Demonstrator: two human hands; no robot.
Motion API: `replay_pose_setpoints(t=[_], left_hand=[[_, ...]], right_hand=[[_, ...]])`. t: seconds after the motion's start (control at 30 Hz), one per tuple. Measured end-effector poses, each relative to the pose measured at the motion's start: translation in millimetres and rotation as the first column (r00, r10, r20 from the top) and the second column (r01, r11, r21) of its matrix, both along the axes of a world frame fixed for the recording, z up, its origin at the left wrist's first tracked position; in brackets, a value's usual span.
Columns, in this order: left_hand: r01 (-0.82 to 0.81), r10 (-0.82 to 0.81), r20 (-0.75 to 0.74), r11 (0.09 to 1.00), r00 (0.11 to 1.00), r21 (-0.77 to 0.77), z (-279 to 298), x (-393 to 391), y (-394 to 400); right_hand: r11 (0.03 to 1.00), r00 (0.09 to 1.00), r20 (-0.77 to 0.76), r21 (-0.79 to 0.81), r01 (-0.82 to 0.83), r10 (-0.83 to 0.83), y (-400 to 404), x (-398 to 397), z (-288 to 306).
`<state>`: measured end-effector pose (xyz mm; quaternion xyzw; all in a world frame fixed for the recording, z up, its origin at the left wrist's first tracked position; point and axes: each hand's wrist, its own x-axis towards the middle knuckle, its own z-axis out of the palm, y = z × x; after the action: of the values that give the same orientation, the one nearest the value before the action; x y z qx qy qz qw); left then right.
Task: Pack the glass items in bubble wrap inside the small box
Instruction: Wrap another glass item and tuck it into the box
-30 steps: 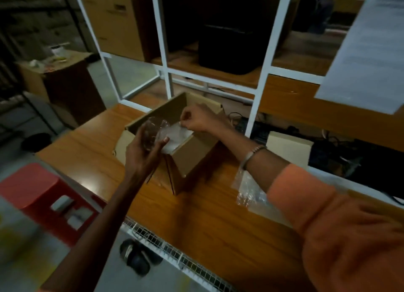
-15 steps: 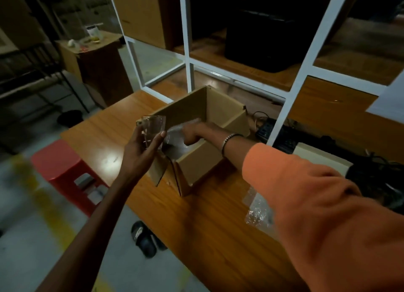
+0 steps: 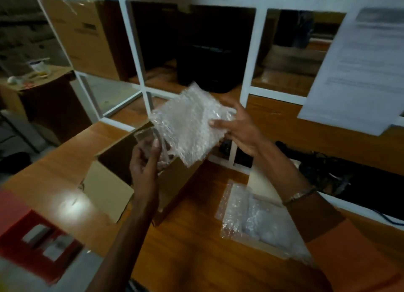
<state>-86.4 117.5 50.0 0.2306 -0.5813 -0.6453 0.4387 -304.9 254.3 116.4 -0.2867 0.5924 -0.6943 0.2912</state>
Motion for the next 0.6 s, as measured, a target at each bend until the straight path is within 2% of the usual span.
replay_pose_setpoints(t=[0.07, 0.13, 0.27, 0.4, 0.47, 0.6], left_hand=[[0.103, -0.103, 0.02, 0.994, 0.994, 0.024, -5.2, -8.8, 19.5], [0.189, -0.193, 0.046, 0.979, 0.98, 0.074, -14.7, -12.5, 35.7], [0.317, -0.34, 0.087, 0.926, 0.937, 0.205, -34.5, -10.8, 63.1], [0.465, -0.503, 0.19, 0.859, 0.843, 0.212, -50.9, -3.5, 99.5], [0.527, -0.568, 0.221, 0.821, 0.793, 0.219, -59.8, -0.1, 116.5], [0.633, -0.696, 0.184, 0.712, 0.694, 0.306, -73.2, 12.5, 146.0]], right_hand=[[0.997, 0.993, 0.106, 0.057, -0.049, 0.043, 33.4, -3.7, -25.4], [0.997, 0.983, 0.182, 0.08, -0.024, 0.009, 63.4, 0.8, -50.5], [0.964, 0.93, 0.256, 0.093, 0.247, -0.263, 112.9, 32.1, -85.5], [0.905, 0.88, 0.222, 0.171, 0.39, -0.421, 138.8, 80.8, -109.5], [0.906, 0.862, 0.28, 0.155, 0.394, -0.422, 141.7, 109.0, -116.1], [0.931, 0.797, 0.516, 0.002, 0.364, -0.313, 151.9, 164.1, -130.3]])
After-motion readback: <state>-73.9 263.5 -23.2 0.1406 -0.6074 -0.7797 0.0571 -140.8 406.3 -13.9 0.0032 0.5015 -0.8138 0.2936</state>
